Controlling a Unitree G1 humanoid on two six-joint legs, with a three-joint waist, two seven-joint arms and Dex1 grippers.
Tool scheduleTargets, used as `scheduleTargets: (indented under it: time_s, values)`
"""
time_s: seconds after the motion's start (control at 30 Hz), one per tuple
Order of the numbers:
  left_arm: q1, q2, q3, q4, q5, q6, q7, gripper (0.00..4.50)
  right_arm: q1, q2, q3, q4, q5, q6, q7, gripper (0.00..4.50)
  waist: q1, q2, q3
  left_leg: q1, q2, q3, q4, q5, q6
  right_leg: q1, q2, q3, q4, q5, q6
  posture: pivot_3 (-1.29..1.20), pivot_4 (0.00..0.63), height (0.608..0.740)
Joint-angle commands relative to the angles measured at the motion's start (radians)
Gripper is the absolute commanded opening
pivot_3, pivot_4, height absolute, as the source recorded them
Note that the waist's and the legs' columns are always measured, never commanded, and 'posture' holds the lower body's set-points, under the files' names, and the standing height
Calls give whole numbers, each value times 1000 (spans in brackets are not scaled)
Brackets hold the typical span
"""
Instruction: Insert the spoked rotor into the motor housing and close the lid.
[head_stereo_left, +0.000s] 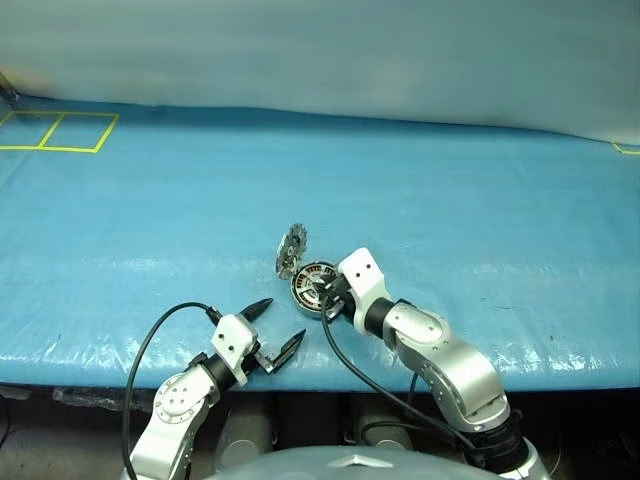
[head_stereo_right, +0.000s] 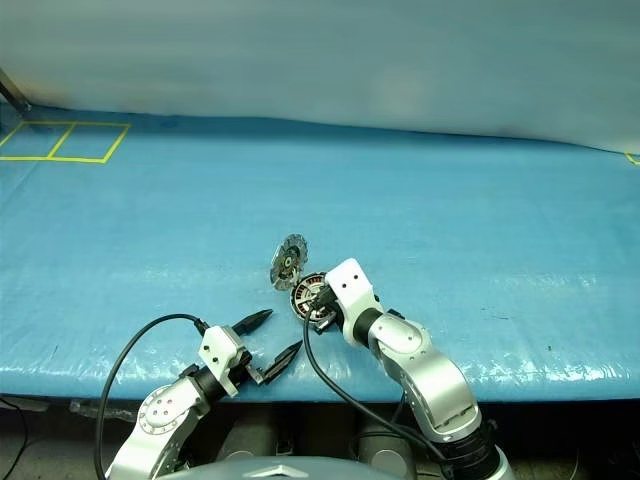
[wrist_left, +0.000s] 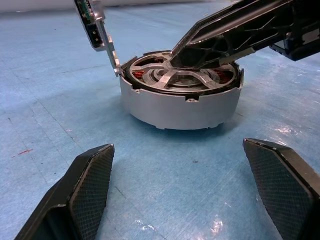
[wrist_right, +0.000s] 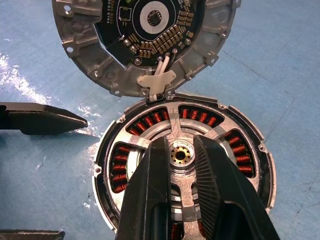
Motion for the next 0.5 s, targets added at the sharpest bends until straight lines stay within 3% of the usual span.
scheduleTargets:
  time_s: [0.03, 0.13, 0.43, 0.5]
  values:
    - [1, -1, 8, -11, -11, -11, -2, 4500, 10, 7, -18, -26, 17, -28, 1, 1668, 0, 0, 0, 0, 0, 0, 0, 0, 0, 0, 0, 0, 0, 0, 0, 0, 150, 740]
    - [2, 0, 9, -17, -13, -8, -2, 4500, 5, 5, -34, -73, 27, -30, 4, 2600, -1, 0, 0, 0, 0, 0, 0, 0, 0, 0, 0, 0, 0, 0, 0, 0, 150, 740]
    - [-1, 52, 100, -98, -142, 97, -38, 4500, 5, -33, -188, -192, 141, 15, 40, 2600, -1, 0, 0, 0, 0, 0, 0, 0, 0, 0, 0, 0, 0, 0, 0, 0, 150, 740]
    - [-11, 79, 164, -115, -212, 146, -48, 4500, 29, -39, -221, -187, 144, -1, 32, 2188, -1, 0, 0, 0, 0, 0, 0, 0, 0, 0, 0, 0, 0, 0, 0, 0, 150, 740]
